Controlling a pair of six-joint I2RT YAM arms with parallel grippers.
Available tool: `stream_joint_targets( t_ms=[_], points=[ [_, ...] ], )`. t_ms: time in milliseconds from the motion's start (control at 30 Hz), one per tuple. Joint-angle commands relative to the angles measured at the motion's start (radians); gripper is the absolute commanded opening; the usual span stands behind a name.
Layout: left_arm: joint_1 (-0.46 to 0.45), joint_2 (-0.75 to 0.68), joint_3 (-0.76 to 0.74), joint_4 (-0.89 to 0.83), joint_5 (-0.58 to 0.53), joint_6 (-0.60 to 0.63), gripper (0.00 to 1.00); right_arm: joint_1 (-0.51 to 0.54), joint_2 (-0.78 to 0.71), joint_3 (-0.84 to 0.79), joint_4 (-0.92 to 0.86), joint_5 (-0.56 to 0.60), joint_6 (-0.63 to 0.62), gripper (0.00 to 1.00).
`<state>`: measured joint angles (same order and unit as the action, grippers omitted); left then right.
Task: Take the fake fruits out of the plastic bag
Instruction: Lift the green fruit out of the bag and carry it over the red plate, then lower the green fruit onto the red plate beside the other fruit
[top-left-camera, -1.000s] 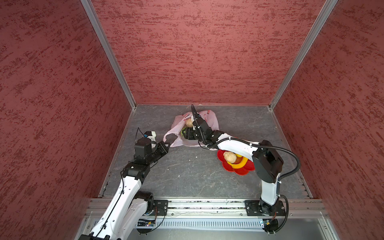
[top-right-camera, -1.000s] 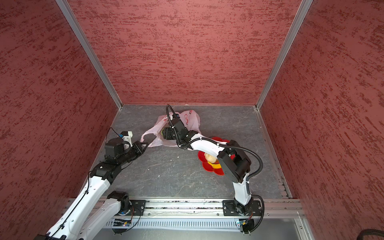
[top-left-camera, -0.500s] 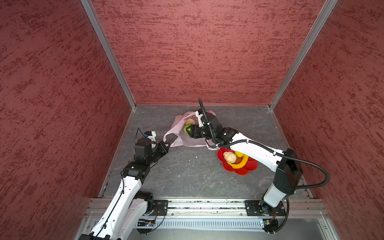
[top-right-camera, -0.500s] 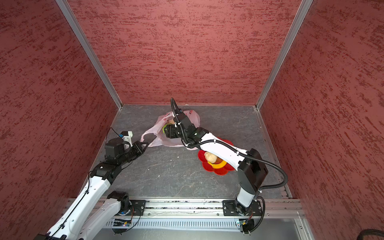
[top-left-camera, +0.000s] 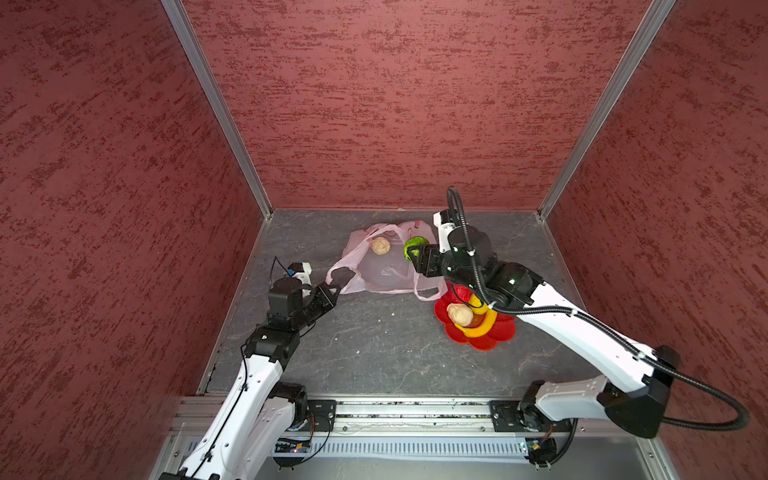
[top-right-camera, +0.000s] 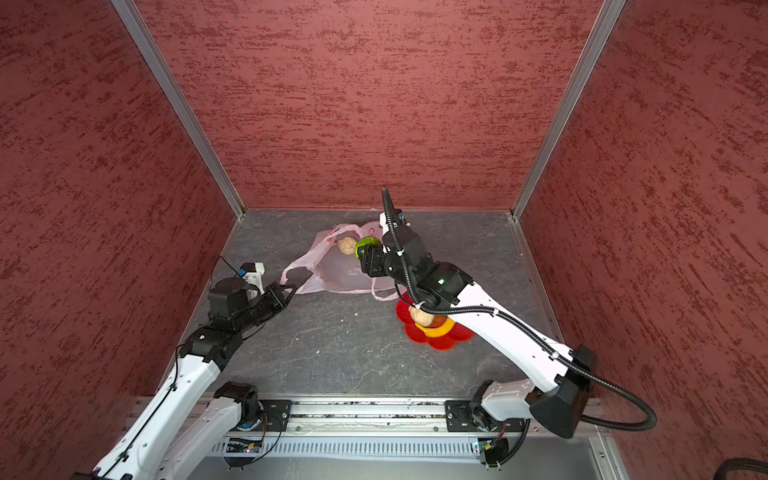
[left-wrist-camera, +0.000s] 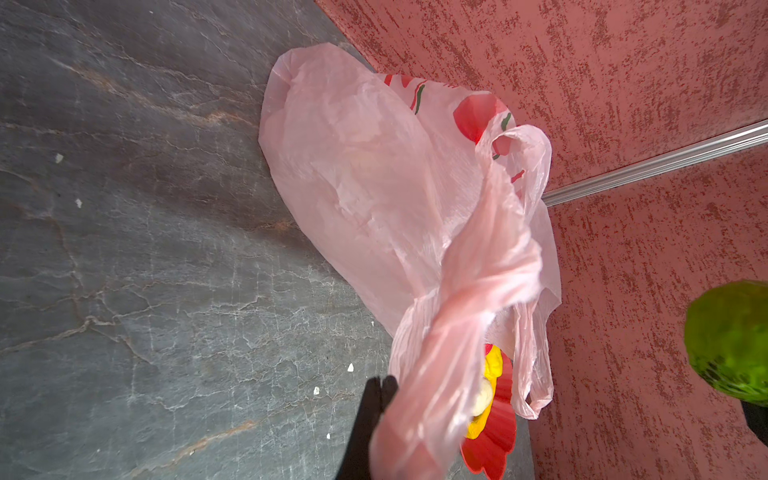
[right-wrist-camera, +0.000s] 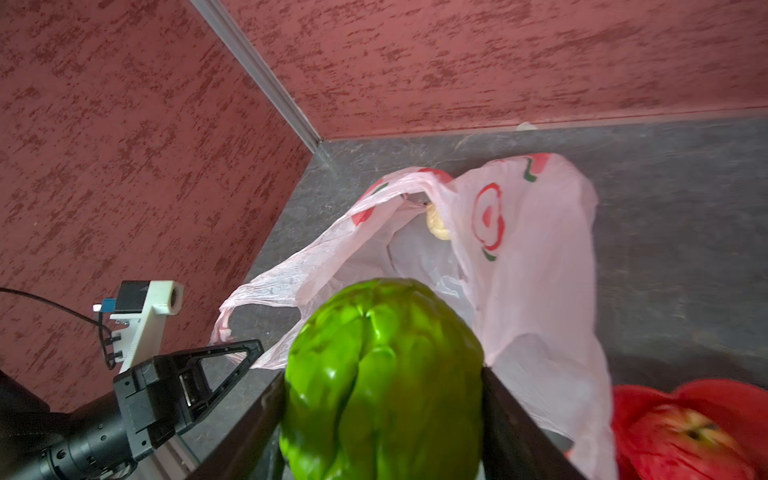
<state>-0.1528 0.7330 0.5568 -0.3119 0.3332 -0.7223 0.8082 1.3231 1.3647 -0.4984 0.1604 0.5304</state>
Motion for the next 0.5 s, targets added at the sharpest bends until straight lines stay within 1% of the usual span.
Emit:
stream_joint_targets(
  t_ms=[0,267,467],
  points=[
    [-0.004,0.002,-0.001,0.034,0.003,0.004,0.00,-0.016,-0.072,-0.026,-0.106,0.115,0.004,0.35],
    [-0.004,0.019,0.010,0.036,0.008,0.009,0.00,-0.052,-0.221,-0.112,-0.247,0.239,0.060,0.35],
    [-0.004,0.029,0.013,0.039,0.012,0.011,0.00,-0.132,-0.298,-0.279,-0.265,0.228,0.132,0.34]
  ],
)
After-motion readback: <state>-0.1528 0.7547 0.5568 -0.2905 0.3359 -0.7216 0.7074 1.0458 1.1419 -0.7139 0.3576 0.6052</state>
